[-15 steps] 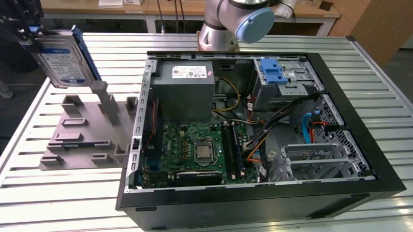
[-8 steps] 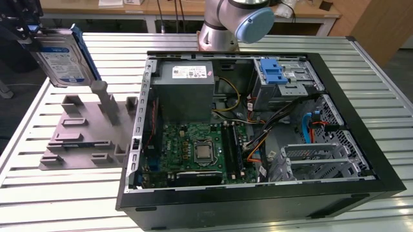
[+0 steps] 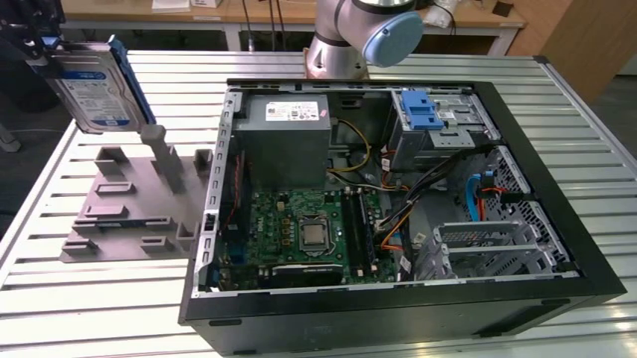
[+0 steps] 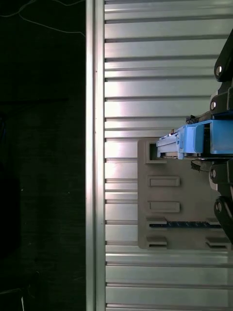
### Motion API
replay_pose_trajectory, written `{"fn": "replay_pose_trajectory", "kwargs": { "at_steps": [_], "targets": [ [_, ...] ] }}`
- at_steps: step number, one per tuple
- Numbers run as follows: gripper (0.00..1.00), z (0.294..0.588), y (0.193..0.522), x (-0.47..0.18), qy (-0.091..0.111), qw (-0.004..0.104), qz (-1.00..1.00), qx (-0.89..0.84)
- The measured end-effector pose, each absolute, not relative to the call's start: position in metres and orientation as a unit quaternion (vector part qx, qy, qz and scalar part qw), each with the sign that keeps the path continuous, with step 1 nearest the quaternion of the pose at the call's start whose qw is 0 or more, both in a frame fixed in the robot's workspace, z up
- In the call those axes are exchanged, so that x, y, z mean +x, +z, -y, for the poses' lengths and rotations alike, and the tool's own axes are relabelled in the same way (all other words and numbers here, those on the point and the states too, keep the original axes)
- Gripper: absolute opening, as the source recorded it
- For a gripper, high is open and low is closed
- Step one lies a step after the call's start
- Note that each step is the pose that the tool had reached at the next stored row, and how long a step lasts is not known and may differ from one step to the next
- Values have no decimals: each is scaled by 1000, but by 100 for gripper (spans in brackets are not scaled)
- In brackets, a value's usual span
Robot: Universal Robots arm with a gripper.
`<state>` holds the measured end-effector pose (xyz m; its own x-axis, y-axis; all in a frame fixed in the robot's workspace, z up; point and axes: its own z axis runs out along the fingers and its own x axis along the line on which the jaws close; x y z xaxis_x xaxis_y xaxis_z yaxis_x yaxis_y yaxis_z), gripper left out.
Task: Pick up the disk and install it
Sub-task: 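Pick up the disk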
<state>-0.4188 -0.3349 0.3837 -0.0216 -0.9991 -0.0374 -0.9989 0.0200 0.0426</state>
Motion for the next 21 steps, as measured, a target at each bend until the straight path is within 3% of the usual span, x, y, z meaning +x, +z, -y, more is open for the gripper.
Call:
{"fn": "replay_pose_trajectory", "kwargs": {
  "at_steps": [21],
  "targets": [
    [36,335,393,-419,-28,2,714,699]
  ]
}}
